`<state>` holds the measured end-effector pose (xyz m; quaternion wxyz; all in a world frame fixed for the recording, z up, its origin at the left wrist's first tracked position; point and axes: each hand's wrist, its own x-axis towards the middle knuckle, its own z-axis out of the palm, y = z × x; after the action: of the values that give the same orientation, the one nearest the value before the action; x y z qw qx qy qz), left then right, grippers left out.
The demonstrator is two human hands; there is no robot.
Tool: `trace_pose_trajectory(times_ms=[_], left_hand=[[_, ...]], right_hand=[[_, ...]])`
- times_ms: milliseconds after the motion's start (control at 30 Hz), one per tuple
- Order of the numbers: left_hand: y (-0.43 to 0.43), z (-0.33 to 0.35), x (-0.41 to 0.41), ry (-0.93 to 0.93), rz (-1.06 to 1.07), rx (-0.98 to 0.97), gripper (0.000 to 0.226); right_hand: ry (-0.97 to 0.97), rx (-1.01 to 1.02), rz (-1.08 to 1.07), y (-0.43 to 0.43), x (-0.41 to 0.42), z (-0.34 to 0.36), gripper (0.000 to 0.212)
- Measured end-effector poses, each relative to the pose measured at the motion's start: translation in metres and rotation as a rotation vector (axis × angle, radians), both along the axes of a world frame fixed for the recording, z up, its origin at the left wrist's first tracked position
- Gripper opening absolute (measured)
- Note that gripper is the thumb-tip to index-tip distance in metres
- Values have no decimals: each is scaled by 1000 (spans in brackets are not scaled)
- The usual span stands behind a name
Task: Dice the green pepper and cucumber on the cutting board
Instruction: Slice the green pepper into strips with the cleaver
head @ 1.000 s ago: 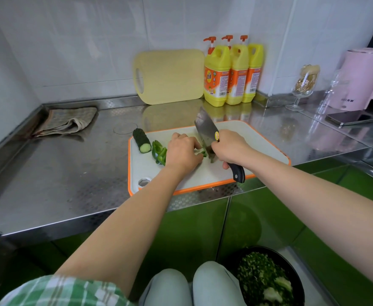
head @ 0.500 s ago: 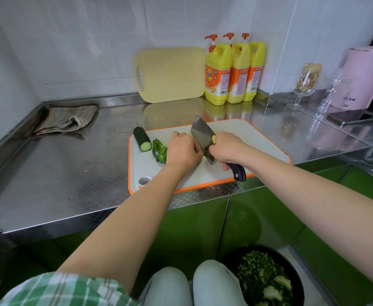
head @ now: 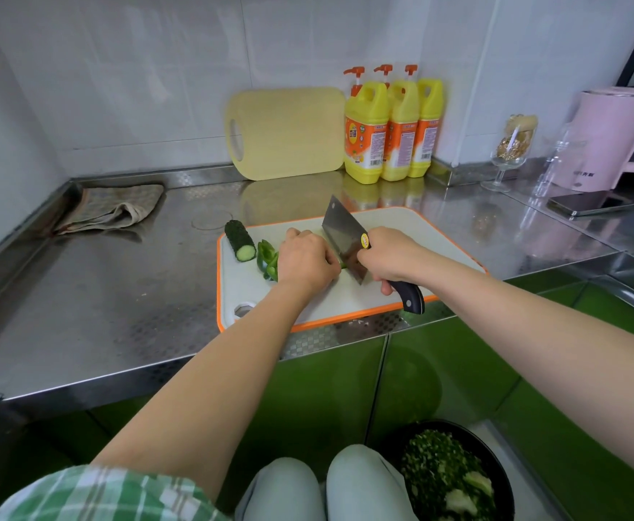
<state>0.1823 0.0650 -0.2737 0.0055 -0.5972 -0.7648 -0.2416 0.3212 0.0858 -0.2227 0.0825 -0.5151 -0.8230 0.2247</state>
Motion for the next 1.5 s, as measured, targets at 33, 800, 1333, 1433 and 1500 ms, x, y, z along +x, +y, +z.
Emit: trace_pose_trajectory(times_ms=[33,800,1333,1433,1500], left_hand=[[0,0,0,3,2,1,17],[-13,9,-12,117,-17,91,18],[-11,14,-10,88,-55,-17,24],[-8,11,-7,127,-14,11,24],[-8,9,-7,150,-9,14,23]], right_hand=[[-4,-1,3,0,0,-1,15],[201,-163,-49,1,-3,-10,16],[237,-120,-85,30,39,-7,16],[209,-209,4,25,35,-5,13],[218,-249,-24,30,38,-7,15]])
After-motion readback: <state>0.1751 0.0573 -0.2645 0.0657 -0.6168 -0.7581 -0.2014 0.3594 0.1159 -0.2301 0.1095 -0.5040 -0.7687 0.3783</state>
